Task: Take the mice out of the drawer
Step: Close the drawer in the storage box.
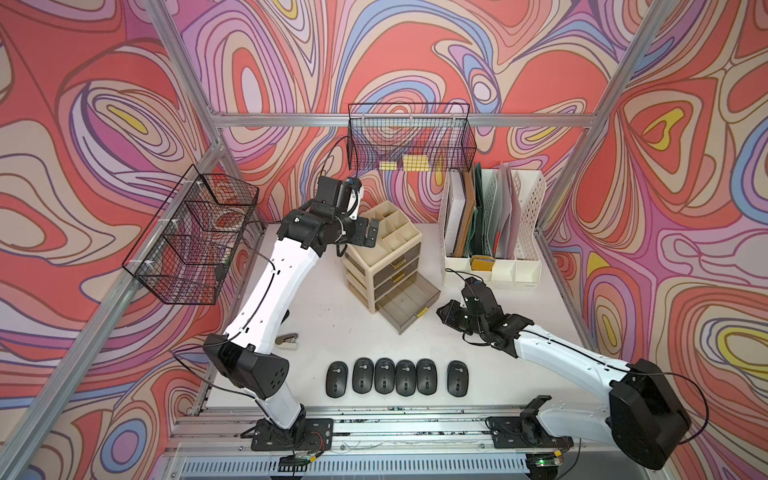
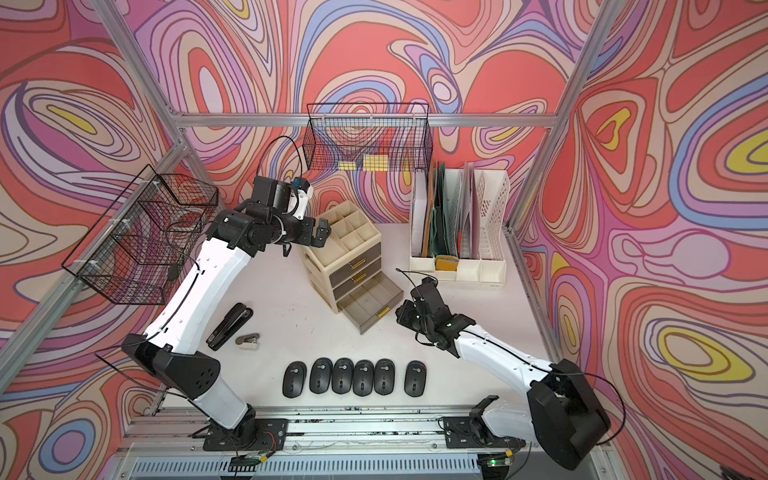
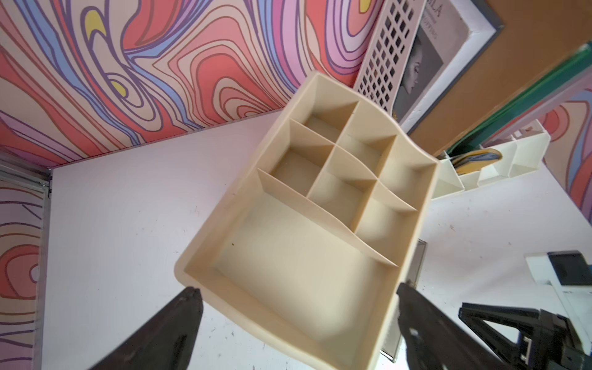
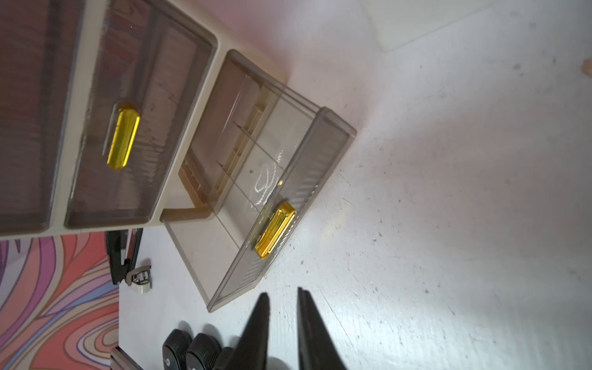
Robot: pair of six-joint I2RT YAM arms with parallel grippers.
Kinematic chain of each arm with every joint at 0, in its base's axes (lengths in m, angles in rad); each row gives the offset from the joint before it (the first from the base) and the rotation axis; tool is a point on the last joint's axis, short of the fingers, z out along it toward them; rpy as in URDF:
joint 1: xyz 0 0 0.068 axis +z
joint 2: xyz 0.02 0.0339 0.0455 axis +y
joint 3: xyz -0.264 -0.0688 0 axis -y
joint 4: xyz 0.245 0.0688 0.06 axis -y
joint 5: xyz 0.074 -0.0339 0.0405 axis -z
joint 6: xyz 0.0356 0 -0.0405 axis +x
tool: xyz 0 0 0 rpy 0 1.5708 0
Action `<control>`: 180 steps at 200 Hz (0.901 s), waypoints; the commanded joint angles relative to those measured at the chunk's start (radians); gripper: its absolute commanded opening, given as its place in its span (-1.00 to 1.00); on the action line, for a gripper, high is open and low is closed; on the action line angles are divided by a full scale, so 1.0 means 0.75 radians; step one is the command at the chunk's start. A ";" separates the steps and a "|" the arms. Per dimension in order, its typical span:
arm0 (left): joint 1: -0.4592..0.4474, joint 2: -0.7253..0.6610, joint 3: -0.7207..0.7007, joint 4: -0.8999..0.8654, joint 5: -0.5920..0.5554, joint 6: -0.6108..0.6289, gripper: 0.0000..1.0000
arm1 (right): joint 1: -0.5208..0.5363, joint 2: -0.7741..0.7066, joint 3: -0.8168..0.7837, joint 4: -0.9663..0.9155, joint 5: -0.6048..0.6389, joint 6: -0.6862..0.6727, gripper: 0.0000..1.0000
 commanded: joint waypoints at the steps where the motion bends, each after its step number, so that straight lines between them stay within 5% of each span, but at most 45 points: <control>1: 0.059 0.015 -0.054 0.136 0.073 0.008 0.99 | -0.005 0.051 -0.018 0.091 -0.036 0.028 -0.92; 79: 0.104 0.023 -0.254 0.365 0.164 0.049 0.99 | -0.006 0.243 0.014 0.214 -0.066 0.066 -1.00; 180: 0.141 0.058 -0.305 0.377 0.252 0.021 0.99 | -0.006 0.516 0.193 0.364 -0.127 0.064 -1.00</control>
